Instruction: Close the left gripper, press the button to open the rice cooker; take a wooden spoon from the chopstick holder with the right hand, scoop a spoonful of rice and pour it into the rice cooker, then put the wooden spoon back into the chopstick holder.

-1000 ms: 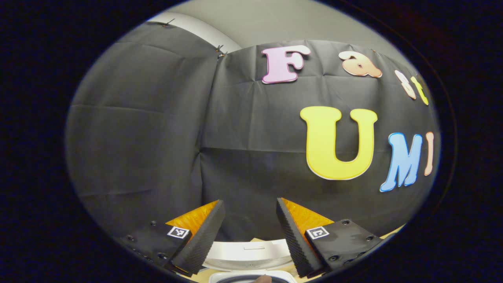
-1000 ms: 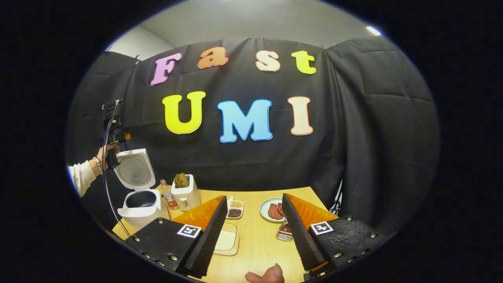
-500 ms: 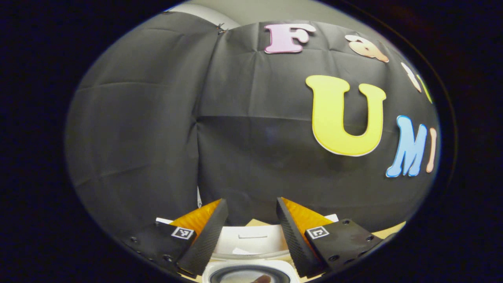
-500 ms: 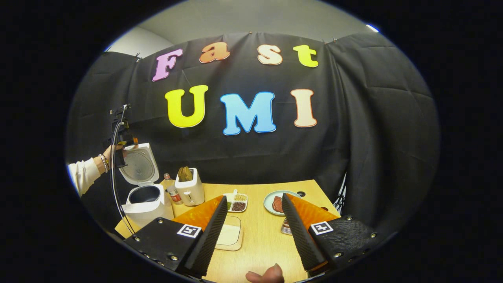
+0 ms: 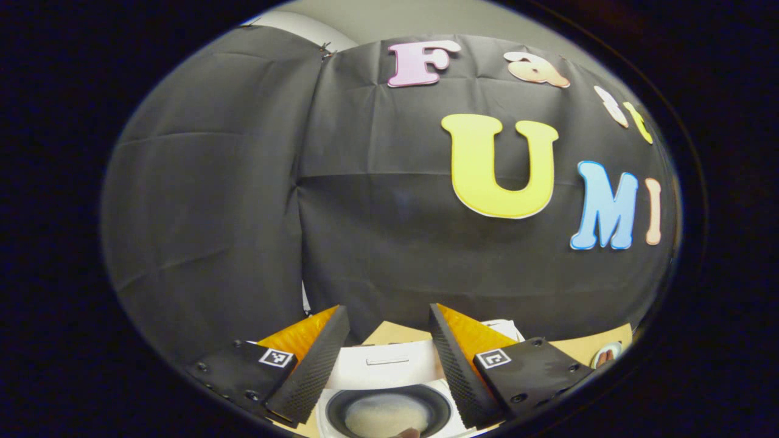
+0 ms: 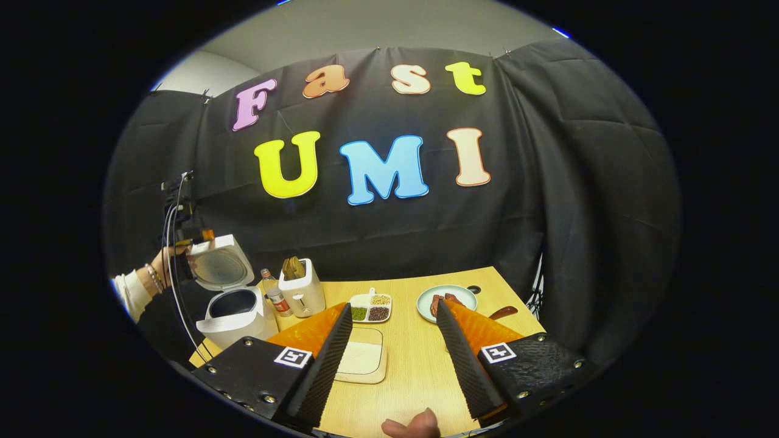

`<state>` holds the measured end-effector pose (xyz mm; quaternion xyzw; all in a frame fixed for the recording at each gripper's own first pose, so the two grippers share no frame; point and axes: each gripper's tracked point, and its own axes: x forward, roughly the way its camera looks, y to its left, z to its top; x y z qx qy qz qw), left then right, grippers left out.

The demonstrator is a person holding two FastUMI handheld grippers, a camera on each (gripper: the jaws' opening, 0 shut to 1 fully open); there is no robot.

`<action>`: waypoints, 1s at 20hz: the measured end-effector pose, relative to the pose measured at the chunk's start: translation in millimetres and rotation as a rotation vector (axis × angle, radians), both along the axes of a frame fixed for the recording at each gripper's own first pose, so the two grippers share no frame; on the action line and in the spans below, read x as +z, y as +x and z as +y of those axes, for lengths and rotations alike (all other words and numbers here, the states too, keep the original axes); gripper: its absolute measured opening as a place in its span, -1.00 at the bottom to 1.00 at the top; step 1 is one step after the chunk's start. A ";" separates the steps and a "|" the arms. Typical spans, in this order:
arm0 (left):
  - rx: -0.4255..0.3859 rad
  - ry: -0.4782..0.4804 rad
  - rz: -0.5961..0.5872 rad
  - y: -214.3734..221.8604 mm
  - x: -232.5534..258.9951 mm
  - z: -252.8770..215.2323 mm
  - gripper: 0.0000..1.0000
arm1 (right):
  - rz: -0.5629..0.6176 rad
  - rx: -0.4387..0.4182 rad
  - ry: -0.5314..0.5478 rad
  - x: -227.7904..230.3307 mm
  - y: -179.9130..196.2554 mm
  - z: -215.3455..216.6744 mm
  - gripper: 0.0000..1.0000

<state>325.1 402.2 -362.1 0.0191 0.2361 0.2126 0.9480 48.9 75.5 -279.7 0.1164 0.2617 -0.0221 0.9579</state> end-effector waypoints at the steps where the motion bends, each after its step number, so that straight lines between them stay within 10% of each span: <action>1: 0.000 -0.004 0.002 -13.9 -5.5 -8.3 0.86 | -0.003 -0.008 0.002 0.4 -0.3 -2.5 0.72; 15: 0.094 -0.089 0.325 -171.6 -171.8 -61.8 0.80 | 0.040 0.003 0.023 -10.8 -16.9 5.3 0.72; 20: 0.091 -0.088 0.296 -167.4 -165.3 -59.6 0.84 | 0.057 0.021 0.020 -13.6 -20.3 11.7 0.72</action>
